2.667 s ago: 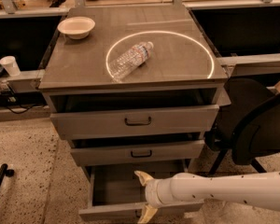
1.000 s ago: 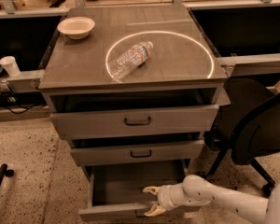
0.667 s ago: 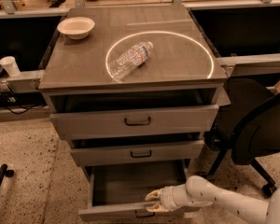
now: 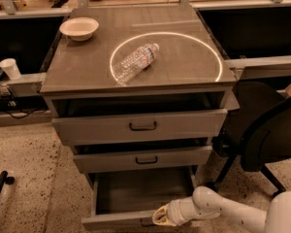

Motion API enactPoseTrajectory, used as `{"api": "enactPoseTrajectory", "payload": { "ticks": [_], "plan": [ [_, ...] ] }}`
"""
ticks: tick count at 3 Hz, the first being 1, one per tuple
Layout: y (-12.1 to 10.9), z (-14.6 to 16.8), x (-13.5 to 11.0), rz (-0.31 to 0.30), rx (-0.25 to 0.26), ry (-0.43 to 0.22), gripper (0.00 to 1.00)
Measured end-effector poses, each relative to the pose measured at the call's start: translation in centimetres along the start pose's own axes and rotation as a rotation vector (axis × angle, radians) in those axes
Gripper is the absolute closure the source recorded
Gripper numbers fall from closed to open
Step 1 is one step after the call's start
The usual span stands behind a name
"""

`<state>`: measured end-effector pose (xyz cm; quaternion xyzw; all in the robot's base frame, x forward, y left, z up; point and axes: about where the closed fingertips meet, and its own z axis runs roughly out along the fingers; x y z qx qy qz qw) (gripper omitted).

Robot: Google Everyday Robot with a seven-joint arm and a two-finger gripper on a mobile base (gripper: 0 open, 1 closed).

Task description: Close bottom drawer

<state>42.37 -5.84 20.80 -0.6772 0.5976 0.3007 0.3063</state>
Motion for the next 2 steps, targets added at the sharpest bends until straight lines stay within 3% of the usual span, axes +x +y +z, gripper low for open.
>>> {"api": "enactPoseTrajectory", "payload": {
  "ticks": [1, 2],
  "plan": [
    [1.32, 0.98, 0.90, 0.026, -0.024, -0.004, 1.00],
    [2.32, -0.01, 1.70, 0.051, -0.009, 0.028, 1.00]
  ]
}}
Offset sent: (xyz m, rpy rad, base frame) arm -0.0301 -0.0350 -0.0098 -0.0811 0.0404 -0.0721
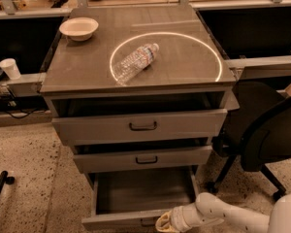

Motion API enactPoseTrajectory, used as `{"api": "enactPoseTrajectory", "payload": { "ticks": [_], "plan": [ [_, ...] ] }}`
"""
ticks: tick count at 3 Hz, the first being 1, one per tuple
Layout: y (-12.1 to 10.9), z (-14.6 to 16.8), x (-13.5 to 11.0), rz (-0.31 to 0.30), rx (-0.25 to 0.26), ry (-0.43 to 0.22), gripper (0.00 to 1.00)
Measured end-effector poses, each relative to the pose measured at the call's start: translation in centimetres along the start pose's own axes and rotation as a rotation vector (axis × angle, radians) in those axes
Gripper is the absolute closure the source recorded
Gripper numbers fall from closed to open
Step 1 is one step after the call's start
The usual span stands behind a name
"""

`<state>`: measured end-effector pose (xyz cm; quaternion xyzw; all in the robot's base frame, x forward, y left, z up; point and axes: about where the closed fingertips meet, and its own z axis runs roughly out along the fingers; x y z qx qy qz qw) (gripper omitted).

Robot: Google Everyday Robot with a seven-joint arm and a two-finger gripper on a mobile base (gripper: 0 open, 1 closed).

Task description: Close bottom drawer

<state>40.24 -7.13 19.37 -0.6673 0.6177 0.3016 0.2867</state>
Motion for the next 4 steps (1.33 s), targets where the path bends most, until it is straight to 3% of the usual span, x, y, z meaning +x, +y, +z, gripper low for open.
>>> {"api": "enactPoseTrajectory", "payload": {
  "ticks": [2, 4],
  "plan": [
    [0.5, -0.4, 1.6, 0.052, 0.051, -0.002, 1.00],
    [-0.9, 0.6, 3.4, 0.074, 0.101, -0.016, 1.00]
  ]
}}
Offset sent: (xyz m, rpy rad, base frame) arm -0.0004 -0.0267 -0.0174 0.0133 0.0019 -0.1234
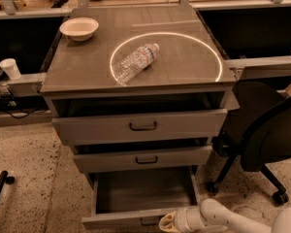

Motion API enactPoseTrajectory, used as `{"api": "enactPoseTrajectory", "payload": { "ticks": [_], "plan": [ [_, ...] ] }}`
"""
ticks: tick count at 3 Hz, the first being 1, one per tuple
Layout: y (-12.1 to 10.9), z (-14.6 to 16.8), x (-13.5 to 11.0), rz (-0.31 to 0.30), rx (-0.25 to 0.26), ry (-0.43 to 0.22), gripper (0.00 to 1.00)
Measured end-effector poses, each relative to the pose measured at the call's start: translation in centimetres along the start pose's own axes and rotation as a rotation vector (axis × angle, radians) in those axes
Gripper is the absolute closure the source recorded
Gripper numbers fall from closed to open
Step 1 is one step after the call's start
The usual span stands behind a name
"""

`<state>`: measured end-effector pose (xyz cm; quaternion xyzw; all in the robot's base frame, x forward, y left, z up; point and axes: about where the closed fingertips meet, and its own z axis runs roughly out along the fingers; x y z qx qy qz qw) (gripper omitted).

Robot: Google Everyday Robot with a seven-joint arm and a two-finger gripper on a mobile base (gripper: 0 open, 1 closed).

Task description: Close bottom drawer

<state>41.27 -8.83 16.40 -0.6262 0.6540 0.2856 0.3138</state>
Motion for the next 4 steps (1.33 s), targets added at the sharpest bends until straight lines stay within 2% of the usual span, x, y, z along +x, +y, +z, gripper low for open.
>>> {"api": "enactPoseTrajectory", "payload": {
  "ticks": [1, 4],
  "plan": [
    [-0.8, 0.4, 0.4, 0.011, 0.036, 0.010, 1.00],
    [-3.0, 1.0, 0.2, 0.009, 0.080, 0.003, 1.00]
  ]
}}
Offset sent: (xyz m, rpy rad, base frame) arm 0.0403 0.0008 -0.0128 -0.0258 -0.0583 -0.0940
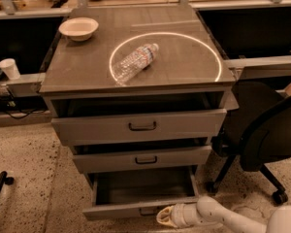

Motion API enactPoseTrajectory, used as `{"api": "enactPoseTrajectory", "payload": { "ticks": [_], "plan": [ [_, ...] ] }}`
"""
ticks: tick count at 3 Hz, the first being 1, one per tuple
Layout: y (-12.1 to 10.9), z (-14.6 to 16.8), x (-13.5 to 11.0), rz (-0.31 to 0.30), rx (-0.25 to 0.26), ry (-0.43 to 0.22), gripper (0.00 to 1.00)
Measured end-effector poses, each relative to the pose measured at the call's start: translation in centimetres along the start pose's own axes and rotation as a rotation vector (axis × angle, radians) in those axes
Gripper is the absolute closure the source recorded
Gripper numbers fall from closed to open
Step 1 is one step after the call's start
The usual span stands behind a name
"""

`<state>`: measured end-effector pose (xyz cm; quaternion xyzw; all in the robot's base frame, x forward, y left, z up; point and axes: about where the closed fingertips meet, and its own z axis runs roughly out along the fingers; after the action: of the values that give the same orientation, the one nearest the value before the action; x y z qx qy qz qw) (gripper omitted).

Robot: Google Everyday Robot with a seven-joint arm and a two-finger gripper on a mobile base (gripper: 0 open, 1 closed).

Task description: Close bottom drawer

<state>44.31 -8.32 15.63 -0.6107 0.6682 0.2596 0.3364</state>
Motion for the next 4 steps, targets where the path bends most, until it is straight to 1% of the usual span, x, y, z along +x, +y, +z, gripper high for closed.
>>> {"api": "enactPoseTrajectory", "payload": {
  "ticks": [1, 2, 3, 4],
  "plan": [
    [-3.7, 2.1, -0.9, -0.007, 0.061, -0.032, 1.00],
    [-3.7, 2.1, -0.9, -0.007, 0.061, -0.032, 1.00],
    [-4.3, 2.9, -1.1, -0.018, 0.059, -0.075, 1.00],
    [-5.7, 3.3, -1.1, -0.023, 0.129, -0.152, 1.00]
  ]
}}
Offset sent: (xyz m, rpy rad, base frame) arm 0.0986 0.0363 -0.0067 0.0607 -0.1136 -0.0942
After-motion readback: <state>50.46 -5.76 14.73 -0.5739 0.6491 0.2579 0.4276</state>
